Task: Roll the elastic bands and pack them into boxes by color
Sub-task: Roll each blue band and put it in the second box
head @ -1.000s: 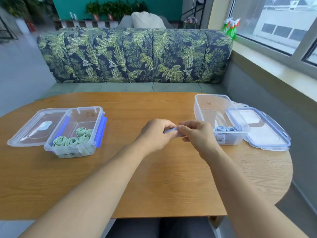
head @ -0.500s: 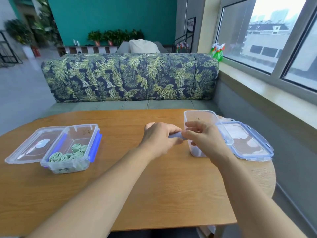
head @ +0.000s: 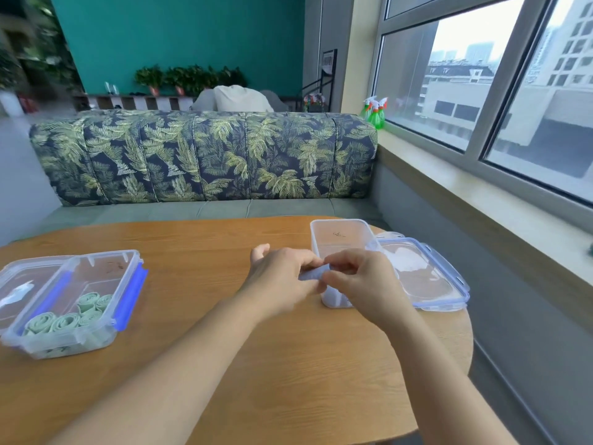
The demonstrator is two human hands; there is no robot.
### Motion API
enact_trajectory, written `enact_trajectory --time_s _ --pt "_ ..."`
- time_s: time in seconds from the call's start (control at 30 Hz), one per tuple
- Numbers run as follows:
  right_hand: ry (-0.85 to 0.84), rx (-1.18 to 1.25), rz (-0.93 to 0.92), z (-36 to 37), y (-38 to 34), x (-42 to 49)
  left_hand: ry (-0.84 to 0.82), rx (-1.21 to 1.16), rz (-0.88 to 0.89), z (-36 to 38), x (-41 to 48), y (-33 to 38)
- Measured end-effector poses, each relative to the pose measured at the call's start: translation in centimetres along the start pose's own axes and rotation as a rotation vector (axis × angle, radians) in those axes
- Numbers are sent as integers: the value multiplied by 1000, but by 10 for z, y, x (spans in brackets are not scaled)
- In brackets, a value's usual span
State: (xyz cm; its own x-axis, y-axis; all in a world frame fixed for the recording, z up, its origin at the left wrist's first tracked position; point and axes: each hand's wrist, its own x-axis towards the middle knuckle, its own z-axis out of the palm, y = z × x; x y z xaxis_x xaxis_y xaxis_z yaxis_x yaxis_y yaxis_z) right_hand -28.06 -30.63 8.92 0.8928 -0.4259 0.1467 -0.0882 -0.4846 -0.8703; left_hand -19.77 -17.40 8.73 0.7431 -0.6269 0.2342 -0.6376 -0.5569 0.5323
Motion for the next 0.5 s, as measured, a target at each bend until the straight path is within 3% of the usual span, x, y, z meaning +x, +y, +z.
enact_trajectory --time_s 0.17,0.33,0.5 --pt "-86 -27 44 2 17 -10 -104 -85 -73 12 -6 -11" --pt "-51 -22 40 0 33 -10 -164 -105 -77 32 3 -15" --pt "-41 -77 16 -24 38 8 -165 -162 77 45 30 -11"
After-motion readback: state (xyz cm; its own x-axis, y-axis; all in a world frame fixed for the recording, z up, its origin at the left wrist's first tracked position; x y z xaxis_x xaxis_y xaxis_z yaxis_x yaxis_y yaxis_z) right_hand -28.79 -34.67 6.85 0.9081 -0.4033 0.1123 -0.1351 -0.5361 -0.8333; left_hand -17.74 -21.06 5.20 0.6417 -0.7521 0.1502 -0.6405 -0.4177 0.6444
